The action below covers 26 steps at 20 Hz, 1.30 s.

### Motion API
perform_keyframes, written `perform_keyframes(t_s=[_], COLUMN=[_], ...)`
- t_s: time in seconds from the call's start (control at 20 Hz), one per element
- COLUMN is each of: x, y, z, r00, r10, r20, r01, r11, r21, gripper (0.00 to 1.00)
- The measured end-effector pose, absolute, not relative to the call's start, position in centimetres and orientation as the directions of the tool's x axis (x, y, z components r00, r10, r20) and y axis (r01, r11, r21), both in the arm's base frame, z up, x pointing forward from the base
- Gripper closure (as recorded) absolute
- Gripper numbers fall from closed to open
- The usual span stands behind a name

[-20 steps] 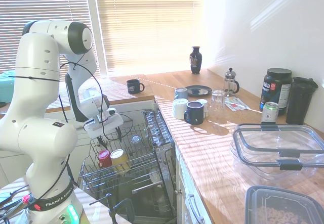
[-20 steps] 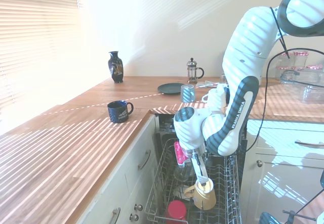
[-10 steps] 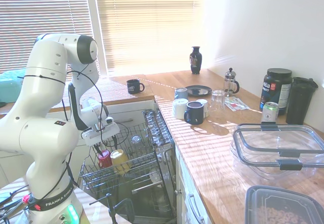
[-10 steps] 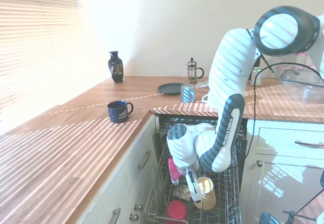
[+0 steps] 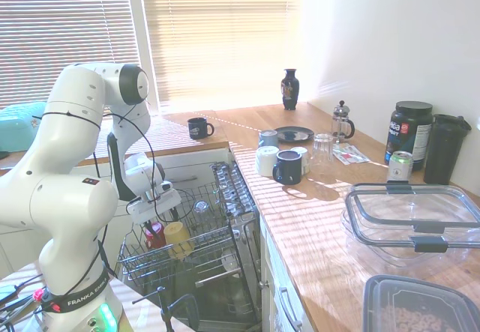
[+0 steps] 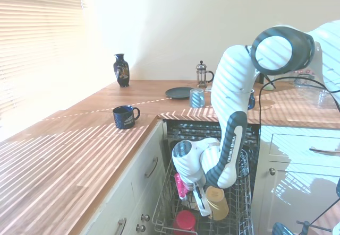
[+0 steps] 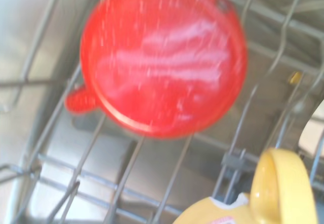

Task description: Take a mug cup out of the rack

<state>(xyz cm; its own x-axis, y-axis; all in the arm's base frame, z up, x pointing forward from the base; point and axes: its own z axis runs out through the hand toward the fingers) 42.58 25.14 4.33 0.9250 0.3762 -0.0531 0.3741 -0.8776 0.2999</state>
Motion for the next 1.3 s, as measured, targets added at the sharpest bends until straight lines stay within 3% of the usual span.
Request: perform_keyframes(t_s=[0.2, 0.25, 1.3], x=[42.7, 42.8, 44.9], y=[25.0, 25.0, 24.1], z=[3.4, 3.2, 2.1], r00=[0.918, 0.917, 0.93], r10=[0.391, 0.394, 0.36], r20=[-0.058, -0.061, -0.068], r01=[0.39, 0.394, 0.364], r11=[-0.87, -0.869, -0.884], r21=[0.301, 0.301, 0.293], gripper=[0.0, 1.0, 1.0])
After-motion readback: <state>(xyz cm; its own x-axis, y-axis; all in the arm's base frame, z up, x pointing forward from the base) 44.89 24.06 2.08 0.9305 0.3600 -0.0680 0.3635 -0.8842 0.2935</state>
